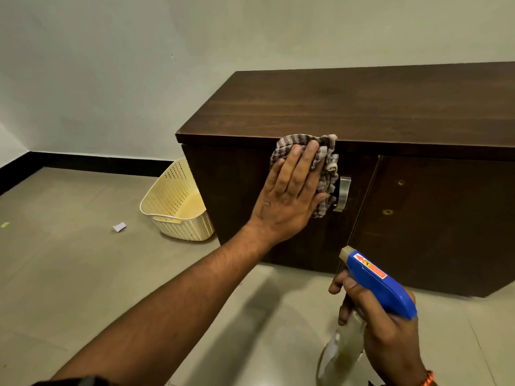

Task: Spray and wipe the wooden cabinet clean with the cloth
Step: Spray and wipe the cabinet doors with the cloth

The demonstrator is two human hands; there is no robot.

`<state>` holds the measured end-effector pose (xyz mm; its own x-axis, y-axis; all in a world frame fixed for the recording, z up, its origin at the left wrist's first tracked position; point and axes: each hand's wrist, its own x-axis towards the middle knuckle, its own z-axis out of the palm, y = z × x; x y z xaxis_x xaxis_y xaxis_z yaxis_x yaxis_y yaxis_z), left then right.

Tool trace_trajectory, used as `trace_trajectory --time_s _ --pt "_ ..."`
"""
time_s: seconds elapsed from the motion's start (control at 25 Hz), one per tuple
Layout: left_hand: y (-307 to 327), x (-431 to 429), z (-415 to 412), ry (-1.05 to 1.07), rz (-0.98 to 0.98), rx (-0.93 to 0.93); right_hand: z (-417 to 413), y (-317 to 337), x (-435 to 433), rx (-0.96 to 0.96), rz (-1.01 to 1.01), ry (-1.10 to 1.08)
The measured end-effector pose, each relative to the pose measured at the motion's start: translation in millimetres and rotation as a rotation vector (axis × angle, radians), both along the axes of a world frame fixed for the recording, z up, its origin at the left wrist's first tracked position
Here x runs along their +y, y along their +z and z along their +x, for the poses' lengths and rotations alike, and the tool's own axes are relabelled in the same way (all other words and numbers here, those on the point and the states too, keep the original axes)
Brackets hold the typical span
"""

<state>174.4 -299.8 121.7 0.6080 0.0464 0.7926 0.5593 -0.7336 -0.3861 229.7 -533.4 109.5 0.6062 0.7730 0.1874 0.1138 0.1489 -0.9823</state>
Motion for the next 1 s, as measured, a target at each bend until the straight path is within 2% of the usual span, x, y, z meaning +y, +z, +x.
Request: trace_trajectory --time_s 0.12,0.24,0.4,0.56,0.84,1.0 --pt "2.1 14.2 -11.8 -0.025 0.036 -0.028 3.5 8.6 0.4 0.016 0.036 -0.026" --pt "0.0 29.3 -36.5 -0.007 -0.091 -0.096 7.7 11.0 -0.2 -0.013 0.036 -0.026" --pt "0.0 48.2 -73.2 0.06 -0.348 -0.361 6.5 13.1 -3.3 -0.013 0.041 -0.028" --pt "-11.1 40.0 -62.5 0.116 -0.51 -0.645 8.9 12.4 -7.1 0.003 0.036 -0.03" --pt "-80.3 -1.4 -23.5 0.193 -1.148 -1.244 15.9 10.7 -19.7 0.003 0.021 -0.045" --pt "-111.6 -9.6 -13.9 0.353 -1.51 -1.624 21.3 8.4 -28.6 0.014 0.007 -0.056"
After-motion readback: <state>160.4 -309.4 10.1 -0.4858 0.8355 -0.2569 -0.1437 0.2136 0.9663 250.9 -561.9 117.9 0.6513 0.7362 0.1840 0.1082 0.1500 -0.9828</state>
